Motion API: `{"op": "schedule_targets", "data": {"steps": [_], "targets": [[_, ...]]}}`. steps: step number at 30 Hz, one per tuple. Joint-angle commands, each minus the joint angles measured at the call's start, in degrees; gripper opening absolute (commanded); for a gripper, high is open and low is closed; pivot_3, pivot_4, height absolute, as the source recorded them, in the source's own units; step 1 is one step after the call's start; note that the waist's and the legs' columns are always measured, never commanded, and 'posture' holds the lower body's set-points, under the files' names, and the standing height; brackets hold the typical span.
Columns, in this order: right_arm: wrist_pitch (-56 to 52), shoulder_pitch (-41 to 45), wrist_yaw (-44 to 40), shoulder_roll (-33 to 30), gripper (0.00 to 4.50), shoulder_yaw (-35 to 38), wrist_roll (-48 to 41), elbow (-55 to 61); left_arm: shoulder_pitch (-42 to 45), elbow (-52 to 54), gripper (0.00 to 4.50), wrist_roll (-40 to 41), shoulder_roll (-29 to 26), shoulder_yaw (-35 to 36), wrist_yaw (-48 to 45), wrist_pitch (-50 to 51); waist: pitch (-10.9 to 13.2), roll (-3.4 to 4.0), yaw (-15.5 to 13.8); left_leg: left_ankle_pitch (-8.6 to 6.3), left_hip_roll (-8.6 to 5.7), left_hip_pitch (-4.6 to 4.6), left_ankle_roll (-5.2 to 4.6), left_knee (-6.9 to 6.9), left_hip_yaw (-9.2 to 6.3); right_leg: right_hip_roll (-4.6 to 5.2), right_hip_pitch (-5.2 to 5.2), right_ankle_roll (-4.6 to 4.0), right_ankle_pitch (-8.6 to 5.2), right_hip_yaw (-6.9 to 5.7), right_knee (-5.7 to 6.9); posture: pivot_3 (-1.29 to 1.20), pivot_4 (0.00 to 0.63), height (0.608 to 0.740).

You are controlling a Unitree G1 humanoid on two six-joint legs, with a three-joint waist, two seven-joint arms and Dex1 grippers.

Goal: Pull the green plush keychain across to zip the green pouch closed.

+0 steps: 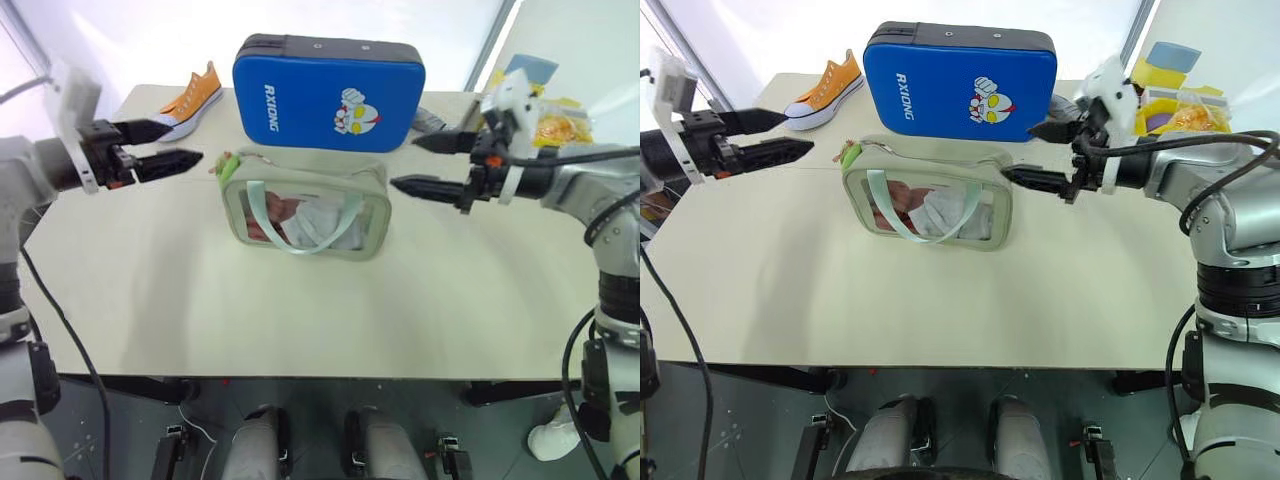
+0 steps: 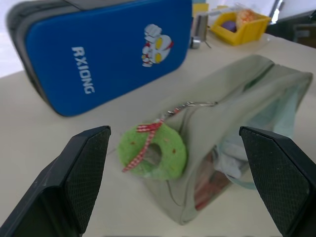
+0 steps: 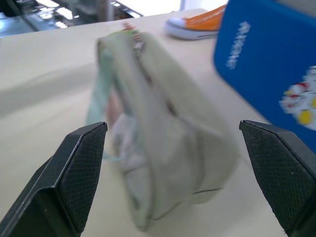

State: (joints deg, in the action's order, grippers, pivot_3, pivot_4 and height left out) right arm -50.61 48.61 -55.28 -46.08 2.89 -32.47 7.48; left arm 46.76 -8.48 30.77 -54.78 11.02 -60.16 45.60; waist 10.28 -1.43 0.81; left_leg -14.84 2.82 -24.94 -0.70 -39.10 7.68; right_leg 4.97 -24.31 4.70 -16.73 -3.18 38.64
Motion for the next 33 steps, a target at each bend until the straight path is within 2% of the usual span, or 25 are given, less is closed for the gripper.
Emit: {"op": "schedule_targets", "data": {"steps": [1, 6, 11, 15, 18, 21, 27, 28, 33], "targets": [[-0.58, 3.51, -0.12, -0.49, 4.47, 0.39, -1.00, 1.43, 0.37, 0.91, 4.46, -0.77, -1.29, 0.71, -0.09, -1.98, 0.01, 0.02, 0.02, 0.02, 0.00, -0.01, 0.03, 0.01, 0.01, 0.00, -0.04, 0.00, 0.00, 0.00, 0.01, 0.00, 0.150, 0.740], [-0.12, 4.27, 0.17, -0.60, 4.47, -0.99, 0.12, 1.41, 0.60, 2.18, 4.46, -0.04, -0.97, 1.49, 1.60, -0.93, 0.01, 0.02, 0.00, 0.07, 0.00, -0.23, 0.12, 0.00, 0.01, 0.00, -0.23, 0.00, 0.00, 0.00, 0.00, 0.00, 0.150, 0.740], [0.84, 7.05, -0.61, 2.84, 4.47, -3.73, -0.38, 1.55, 1.35, 8.36, 4.46, 2.58, -1.05, 0.28, 0.35, 1.56, 0.01, 0.01, 0.09, 0.07, 0.00, -0.33, 0.12, -0.05, 0.01, -0.01, -0.32, 0.01, 0.01, 0.00, 0.02, 0.00, 0.150, 0.740], [10.42, 4.48, -2.46, 3.91, 4.47, -11.04, 7.80, -1.34, 0.85, 14.16, 4.46, 3.74, 0.47, -1.62, 0.91, 2.58, 0.00, 0.00, -0.01, 0.07, -0.01, -0.33, 0.12, -0.05, 0.00, -0.02, -0.31, 0.01, 0.01, 0.01, 0.02, 0.00, 0.150, 0.740], [14.33, 3.88, -5.02, 3.57, 4.47, -12.98, 10.03, -2.49, -0.02, 17.11, 4.46, 5.27, 0.72, -1.84, 0.99, 3.93, 0.01, 0.00, -0.11, 0.07, -0.05, -0.35, 0.12, -0.08, -0.02, -0.01, -0.30, 0.02, 0.01, 0.01, 0.02, 0.00, 0.150, 0.740], [19.47, 2.78, -7.15, 2.72, 3.62, -15.05, 13.80, -4.61, -2.56, 19.59, 4.50, 4.91, 1.12, -2.20, 1.78, 3.34, 0.01, 0.00, -0.02, 0.08, -0.05, -0.35, 0.12, -0.08, -0.02, -0.01, -0.31, 0.03, 0.02, 0.01, 0.02, 0.00, 0.150, 0.740], [24.58, 3.31, -10.02, 2.53, 0.45, -15.96, 17.68, -6.59, -5.28, 21.03, 4.50, 5.01, 0.51, -1.03, 2.99, 2.88, 0.01, 0.00, 0.09, 0.09, 0.00, -0.33, 0.14, -0.09, -0.03, -0.05, -0.31, 0.03, 0.02, 0.00, 0.04, 0.00, 0.150, 0.740], [25.94, 3.49, -10.50, 2.11, 0.05, -15.50, 18.40, -7.68, -5.57, 20.69, 4.50, 4.82, 0.78, -0.64, 3.73, 2.74, 0.01, 0.00, 0.05, 0.09, 0.01, -0.33, 0.14, -0.09, -0.03, -0.06, -0.31, 0.03, 0.02, 0.00, 0.04, 0.00, 0.150, 0.740], [31.40, 3.94, -12.79, 0.06, 0.05, -13.83, 20.82, -12.42, -6.39, 21.30, 4.50, 5.64, 0.68, 0.22, 4.87, 3.01, 0.01, 0.00, -0.24, 0.09, -0.01, -0.33, 0.14, -0.10, -0.03, -0.04, -0.28, 0.03, 0.02, 0.00, 0.03, 0.00, 0.150, 0.740]]}}
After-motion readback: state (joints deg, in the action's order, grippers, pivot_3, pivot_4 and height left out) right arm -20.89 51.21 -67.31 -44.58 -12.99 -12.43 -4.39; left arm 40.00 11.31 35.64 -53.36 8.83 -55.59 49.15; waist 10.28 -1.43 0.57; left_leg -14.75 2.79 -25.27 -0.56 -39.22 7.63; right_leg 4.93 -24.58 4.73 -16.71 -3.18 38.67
